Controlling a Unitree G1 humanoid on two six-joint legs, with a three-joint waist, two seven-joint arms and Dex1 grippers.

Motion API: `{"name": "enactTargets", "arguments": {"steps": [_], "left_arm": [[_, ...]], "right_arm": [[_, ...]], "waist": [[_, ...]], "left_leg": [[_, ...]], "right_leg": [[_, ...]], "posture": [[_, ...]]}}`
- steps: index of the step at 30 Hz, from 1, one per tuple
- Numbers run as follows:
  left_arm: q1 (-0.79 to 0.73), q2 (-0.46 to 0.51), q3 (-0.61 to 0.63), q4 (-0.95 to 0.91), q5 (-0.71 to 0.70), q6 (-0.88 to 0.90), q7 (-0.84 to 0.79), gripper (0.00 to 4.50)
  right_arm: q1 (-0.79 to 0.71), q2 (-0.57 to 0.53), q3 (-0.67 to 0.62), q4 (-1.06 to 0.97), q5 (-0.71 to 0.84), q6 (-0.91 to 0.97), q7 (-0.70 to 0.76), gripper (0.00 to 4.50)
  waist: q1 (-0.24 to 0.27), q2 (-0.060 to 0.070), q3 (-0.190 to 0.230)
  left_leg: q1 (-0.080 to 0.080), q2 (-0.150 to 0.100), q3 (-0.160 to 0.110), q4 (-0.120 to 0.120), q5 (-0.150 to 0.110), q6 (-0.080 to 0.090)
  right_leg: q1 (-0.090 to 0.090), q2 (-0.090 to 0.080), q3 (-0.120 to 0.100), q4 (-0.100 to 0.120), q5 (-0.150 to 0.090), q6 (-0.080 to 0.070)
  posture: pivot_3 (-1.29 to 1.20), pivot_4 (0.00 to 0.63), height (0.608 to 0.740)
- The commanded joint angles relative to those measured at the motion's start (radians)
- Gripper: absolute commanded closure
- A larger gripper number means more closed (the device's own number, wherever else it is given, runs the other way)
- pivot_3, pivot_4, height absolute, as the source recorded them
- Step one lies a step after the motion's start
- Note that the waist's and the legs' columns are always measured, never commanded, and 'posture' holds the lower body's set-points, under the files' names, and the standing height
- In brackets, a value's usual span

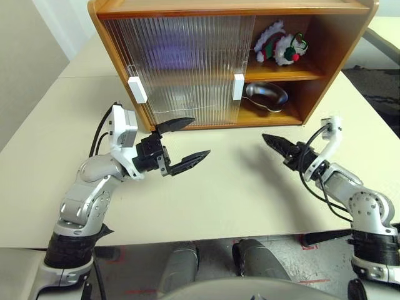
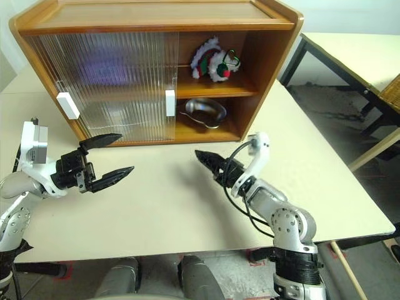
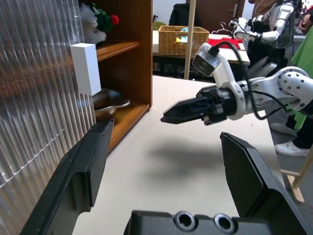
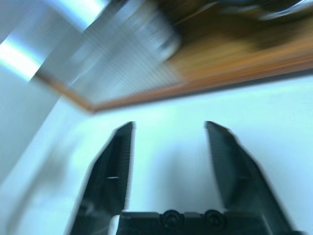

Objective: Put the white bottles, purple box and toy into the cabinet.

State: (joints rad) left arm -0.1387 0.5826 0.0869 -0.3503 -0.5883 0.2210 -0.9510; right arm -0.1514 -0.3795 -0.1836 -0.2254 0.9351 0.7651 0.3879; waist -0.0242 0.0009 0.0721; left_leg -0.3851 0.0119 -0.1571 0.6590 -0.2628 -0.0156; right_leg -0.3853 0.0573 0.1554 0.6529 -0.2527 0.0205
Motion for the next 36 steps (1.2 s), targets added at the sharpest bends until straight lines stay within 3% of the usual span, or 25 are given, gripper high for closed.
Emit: {"name": "enactTargets", "arguments": {"steps": [1,5,9,24,36], "left_arm": [[0.027,0.026,0.035,0.016,0.0,-0.008,-0.017,0.0],[0.043,0.042,0.058,0.021,0.004,-0.014,-0.017,0.0],[0.054,0.054,0.079,0.021,0.001,-0.011,-0.02,0.0],[0.034,0.058,0.078,0.04,0.008,-0.015,-0.019,0.0],[0.04,0.065,0.088,0.025,0.01,-0.01,-0.012,0.0]], "right_arm": [[-0.037,-0.031,0.085,-0.038,-0.113,-0.119,0.148,2.93],[-0.098,-0.03,0.151,-0.03,-0.187,-0.182,0.228,4.44],[-0.174,0.02,0.191,0.0,-0.239,-0.223,0.231,4.48],[-0.428,0.216,0.279,0.184,-0.449,-0.272,0.121,4.48],[-0.489,0.24,0.257,0.269,-0.613,-0.363,0.002,4.48]], "waist": [[0.0,0.0,0.0],[0.0,0.0,0.0],[0.005,-0.001,0.0],[0.008,-0.001,0.0],[0.014,-0.001,0.0]], "left_leg": [[0.0,0.0,-0.001,0.0,0.0,0.0],[0.001,0.001,-0.004,0.0,0.002,0.0],[0.001,0.005,-0.006,-0.001,0.002,-0.001],[-0.002,0.01,-0.006,-0.005,0.003,-0.002],[-0.003,0.011,-0.006,-0.009,0.003,-0.002]], "right_leg": [[0.0,0.0,0.0,0.0,0.0,0.0],[0.0,0.0,0.002,0.0,0.002,0.0],[0.0,-0.001,0.001,0.0,0.007,-0.011],[-0.007,0.0,0.0,0.0,0.007,-0.015],[-0.008,0.0,-0.001,0.0,0.009,-0.012]], "posture": [[-0.01,0.096,0.74],[0.0,0.097,0.74],[0.0,0.096,0.74],[0.0,0.093,0.74],[0.02,0.085,0.74]]}}
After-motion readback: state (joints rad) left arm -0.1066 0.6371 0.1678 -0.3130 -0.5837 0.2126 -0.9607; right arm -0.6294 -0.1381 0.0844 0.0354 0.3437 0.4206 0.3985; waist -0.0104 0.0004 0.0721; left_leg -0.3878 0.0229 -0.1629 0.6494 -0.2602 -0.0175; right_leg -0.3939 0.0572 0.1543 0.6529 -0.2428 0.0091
